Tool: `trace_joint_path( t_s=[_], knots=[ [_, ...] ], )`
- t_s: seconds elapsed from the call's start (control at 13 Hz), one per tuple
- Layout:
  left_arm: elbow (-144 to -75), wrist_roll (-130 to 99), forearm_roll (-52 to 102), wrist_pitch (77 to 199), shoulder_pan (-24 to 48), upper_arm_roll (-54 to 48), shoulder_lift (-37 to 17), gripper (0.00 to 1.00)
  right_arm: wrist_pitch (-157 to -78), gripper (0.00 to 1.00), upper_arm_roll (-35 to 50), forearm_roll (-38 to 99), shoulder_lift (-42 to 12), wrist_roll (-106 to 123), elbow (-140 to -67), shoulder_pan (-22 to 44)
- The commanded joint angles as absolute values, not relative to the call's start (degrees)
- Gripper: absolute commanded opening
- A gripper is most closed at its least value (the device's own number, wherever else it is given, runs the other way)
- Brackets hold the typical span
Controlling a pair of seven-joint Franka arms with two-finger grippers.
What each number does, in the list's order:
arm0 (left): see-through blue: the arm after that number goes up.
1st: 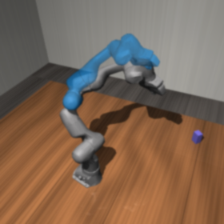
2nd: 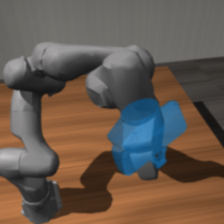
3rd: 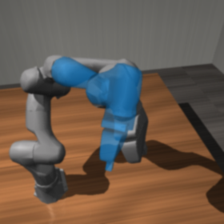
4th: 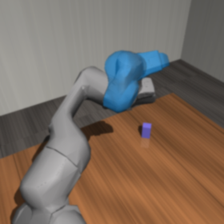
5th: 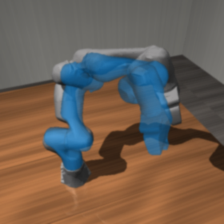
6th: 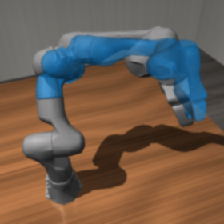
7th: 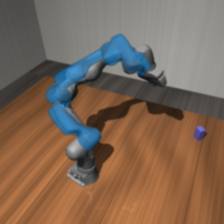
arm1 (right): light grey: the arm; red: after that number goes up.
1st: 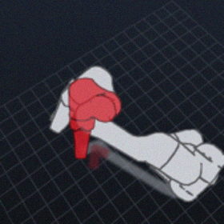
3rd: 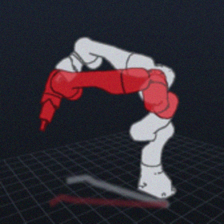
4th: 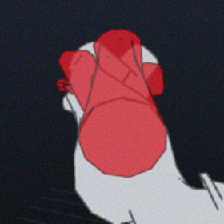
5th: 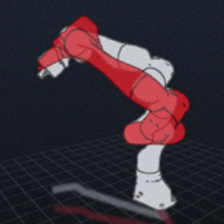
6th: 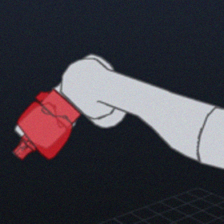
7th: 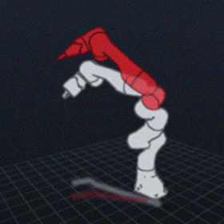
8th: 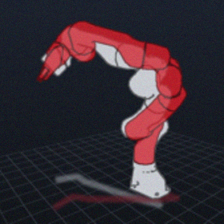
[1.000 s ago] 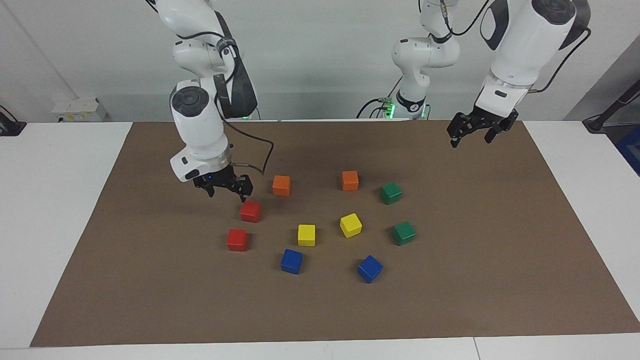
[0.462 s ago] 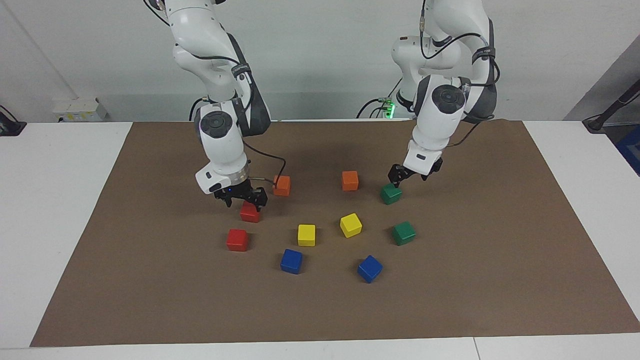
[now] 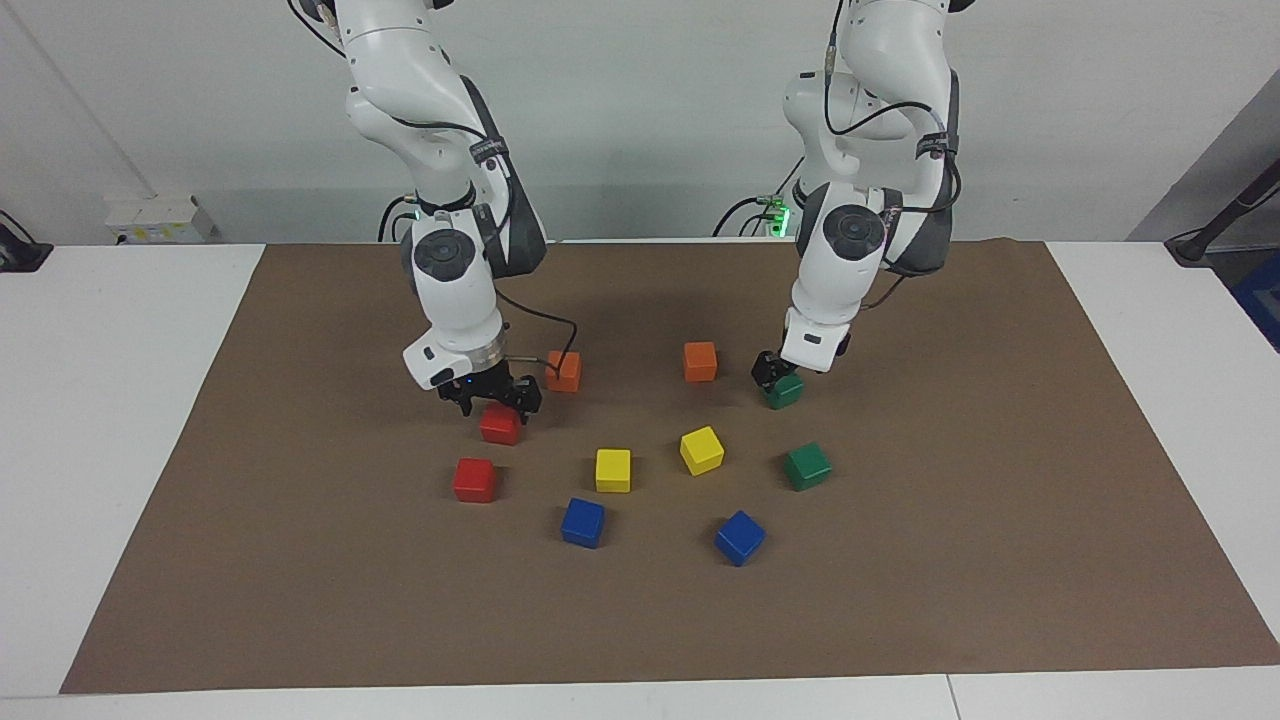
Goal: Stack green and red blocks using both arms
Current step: 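Grasp the nearer green block with the left gripper while the right gripper grasps red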
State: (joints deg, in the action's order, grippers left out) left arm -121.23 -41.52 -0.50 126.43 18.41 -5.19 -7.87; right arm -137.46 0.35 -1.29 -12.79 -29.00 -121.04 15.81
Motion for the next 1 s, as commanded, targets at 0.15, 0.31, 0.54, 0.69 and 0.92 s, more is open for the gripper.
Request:
trace_joint_path(
  t_s=[0.15, 0.31, 0.54, 0.69, 0.92],
  knots=[
    [-125.86, -42.71, -0.17, 132.71, 19.69, -4.31, -8.43, 1.00, -141.32, 1.00, 0.35, -0.97, -14.58, -30.06, -121.90, 15.91],
    [-125.86, -42.89, -0.09, 132.71, 20.38, -4.31, -9.14, 1.00, -142.03, 1.00, 0.35, -0.97, -15.20, -30.06, -121.90, 15.91],
    [-125.77, -43.33, -0.26, 132.72, 20.39, -4.31, -9.49, 0.39, -141.94, 0.74, 0.35, -0.97, -15.29, -29.97, -121.82, 15.73],
    [-125.68, -43.42, -0.35, 132.63, 20.48, -4.31, -9.49, 0.00, -141.86, 0.17, 0.35, -0.97, -15.29, -29.97, -121.82, 15.64],
    [-122.80, -41.15, -0.70, 128.26, 19.60, -4.13, -8.44, 0.00, -140.63, 0.00, 0.26, -0.97, -15.12, -29.80, -121.38, 15.64]
  ],
)
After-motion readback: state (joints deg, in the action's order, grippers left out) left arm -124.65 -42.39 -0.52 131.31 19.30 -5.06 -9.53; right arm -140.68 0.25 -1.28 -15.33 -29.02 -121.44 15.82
